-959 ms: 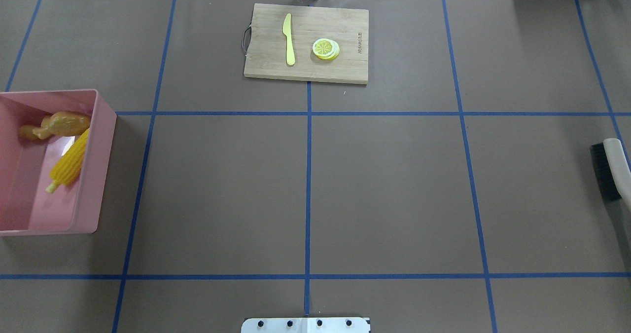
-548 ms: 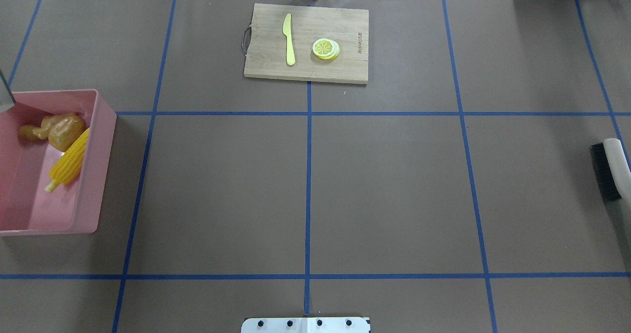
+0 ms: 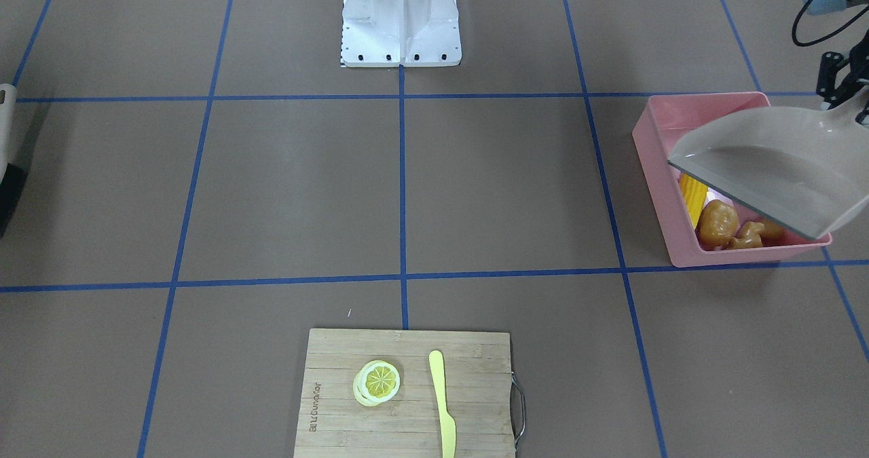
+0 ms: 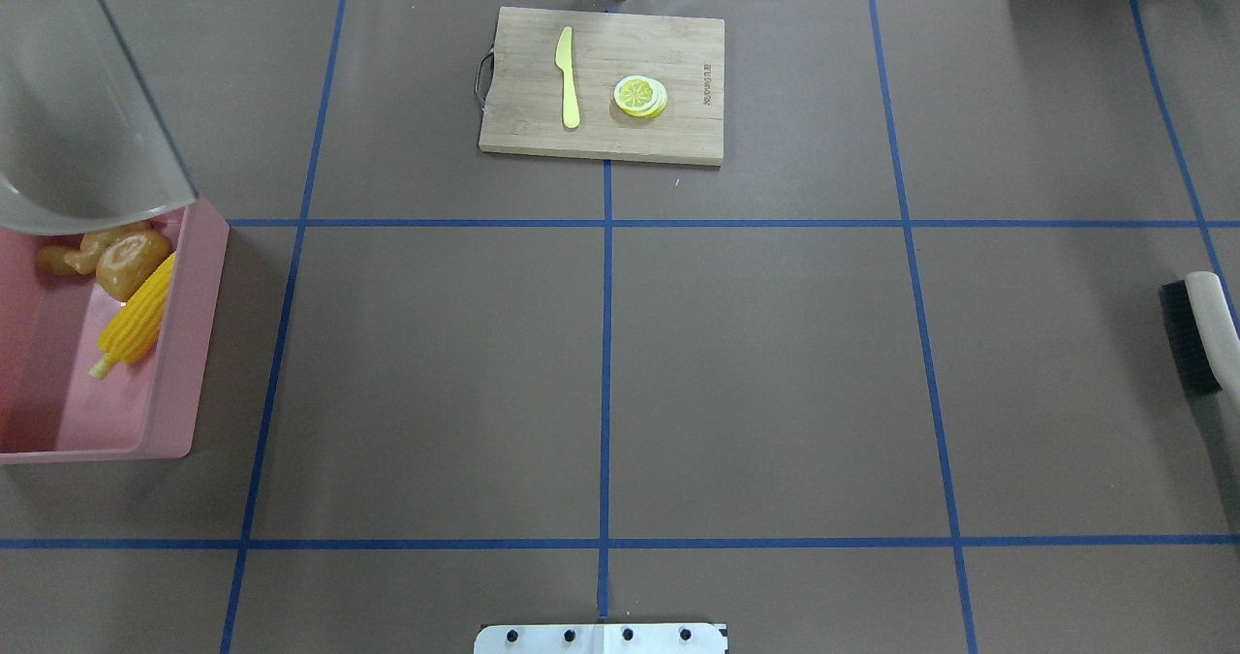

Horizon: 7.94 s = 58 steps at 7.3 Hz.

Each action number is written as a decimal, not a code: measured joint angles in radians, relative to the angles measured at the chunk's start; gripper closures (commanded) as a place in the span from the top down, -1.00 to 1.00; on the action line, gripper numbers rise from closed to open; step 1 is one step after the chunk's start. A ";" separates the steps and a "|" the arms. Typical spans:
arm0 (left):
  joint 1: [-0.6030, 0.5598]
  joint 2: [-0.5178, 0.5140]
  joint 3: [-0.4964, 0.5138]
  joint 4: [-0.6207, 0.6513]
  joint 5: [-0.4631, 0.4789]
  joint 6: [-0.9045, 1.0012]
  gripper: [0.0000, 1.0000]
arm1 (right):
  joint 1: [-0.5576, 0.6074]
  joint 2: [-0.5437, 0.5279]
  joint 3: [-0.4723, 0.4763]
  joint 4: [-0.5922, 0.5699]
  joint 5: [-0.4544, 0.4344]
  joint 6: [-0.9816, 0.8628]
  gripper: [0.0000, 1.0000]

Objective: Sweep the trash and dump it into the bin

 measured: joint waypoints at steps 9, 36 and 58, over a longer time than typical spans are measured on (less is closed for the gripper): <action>0.593 -0.443 0.196 0.273 0.057 -0.040 -1.00 | -0.002 -0.033 0.007 0.030 0.006 0.014 1.00; -0.457 0.024 0.289 0.650 -0.430 -0.457 0.97 | -0.006 -0.031 -0.025 0.101 0.008 0.014 1.00; -0.292 0.033 0.073 1.209 -0.215 -0.293 0.97 | -0.012 -0.032 -0.032 0.131 0.009 0.013 1.00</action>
